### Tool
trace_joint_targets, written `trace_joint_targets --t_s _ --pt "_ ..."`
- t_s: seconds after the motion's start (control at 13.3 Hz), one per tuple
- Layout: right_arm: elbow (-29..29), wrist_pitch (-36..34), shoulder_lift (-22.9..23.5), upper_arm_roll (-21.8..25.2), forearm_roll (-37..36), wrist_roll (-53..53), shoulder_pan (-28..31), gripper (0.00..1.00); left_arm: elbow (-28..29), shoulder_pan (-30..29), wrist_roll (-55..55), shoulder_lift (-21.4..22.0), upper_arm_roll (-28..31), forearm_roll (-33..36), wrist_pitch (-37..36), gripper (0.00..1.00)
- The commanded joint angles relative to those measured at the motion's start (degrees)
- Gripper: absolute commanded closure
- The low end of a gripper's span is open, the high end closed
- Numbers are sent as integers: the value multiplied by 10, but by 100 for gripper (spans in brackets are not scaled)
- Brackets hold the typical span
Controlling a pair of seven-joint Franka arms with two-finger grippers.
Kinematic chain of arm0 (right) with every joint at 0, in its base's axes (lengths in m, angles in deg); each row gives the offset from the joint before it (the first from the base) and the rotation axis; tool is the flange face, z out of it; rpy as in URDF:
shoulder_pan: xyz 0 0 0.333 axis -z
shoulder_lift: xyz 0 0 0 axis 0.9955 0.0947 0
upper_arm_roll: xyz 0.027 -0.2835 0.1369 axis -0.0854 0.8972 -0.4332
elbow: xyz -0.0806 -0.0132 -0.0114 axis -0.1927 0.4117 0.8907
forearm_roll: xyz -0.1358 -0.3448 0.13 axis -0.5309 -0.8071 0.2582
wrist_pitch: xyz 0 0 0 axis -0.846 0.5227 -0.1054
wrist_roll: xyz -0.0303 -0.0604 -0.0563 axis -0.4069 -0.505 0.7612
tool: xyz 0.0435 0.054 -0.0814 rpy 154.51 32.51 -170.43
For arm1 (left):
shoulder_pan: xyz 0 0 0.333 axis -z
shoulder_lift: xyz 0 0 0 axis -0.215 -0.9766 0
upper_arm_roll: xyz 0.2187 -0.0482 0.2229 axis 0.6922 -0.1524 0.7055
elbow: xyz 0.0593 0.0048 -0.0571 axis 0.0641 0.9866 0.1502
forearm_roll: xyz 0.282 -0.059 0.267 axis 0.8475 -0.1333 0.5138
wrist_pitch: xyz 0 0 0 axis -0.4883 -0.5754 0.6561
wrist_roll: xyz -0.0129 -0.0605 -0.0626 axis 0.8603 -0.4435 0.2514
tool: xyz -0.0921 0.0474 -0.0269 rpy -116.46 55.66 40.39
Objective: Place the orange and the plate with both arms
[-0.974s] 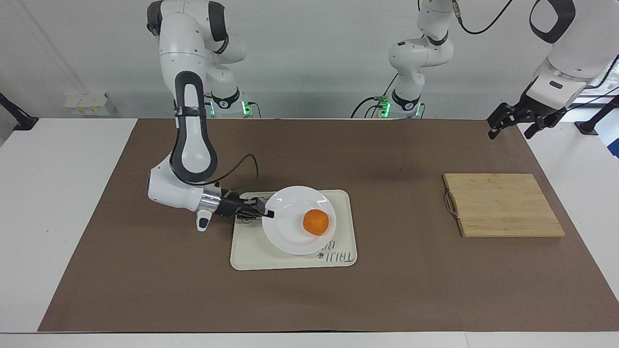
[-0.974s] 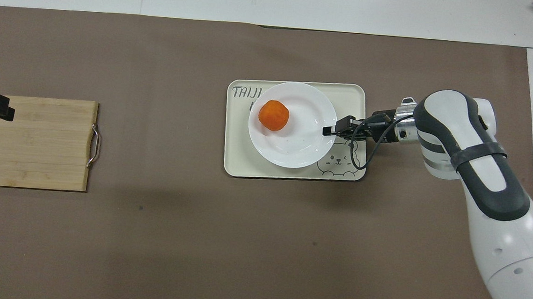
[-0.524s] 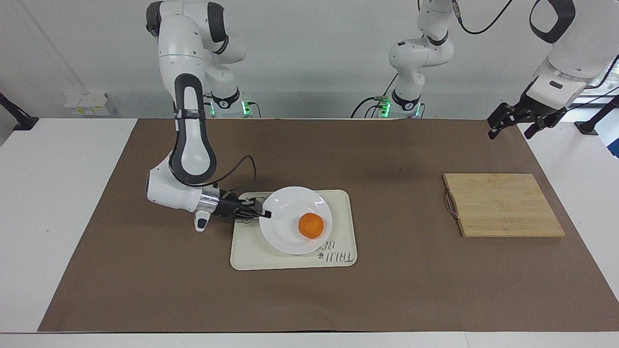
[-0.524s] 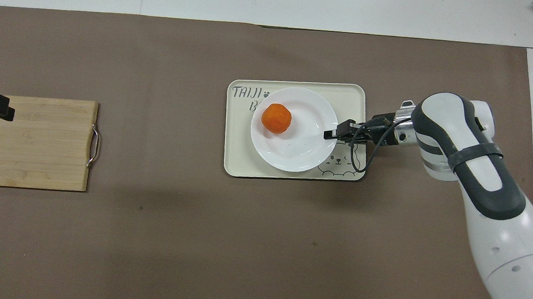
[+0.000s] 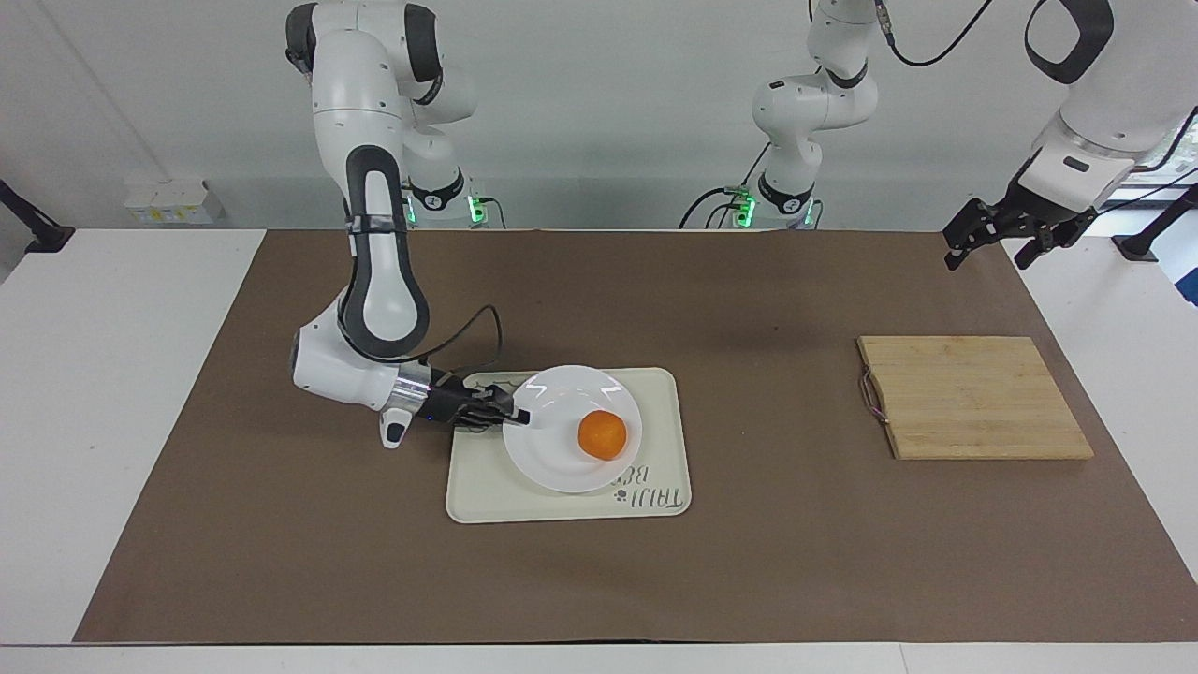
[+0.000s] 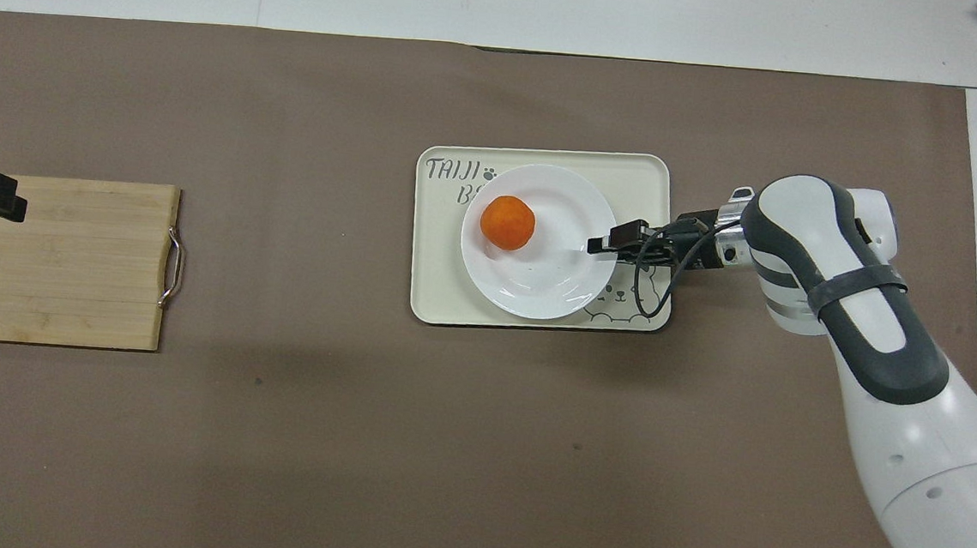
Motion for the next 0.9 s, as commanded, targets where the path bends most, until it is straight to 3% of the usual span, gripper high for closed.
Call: trace_joint_targets --t_s 0.0,0.37,0.67,0.82 --pt "1 6 -21 0 -33 -10 4 0 4 3 -6 4 2 6 2 0" --pt "13 8 -75 18 -163 -76 15 0 4 3 -7 4 2 6 2 0" --pt "11 0 -154 21 -353 -191 21 0 4 3 -6 4 2 6 2 0" --pt "8 -40 -186 20 -407 -210 37 0 4 3 -6 4 2 6 2 0"
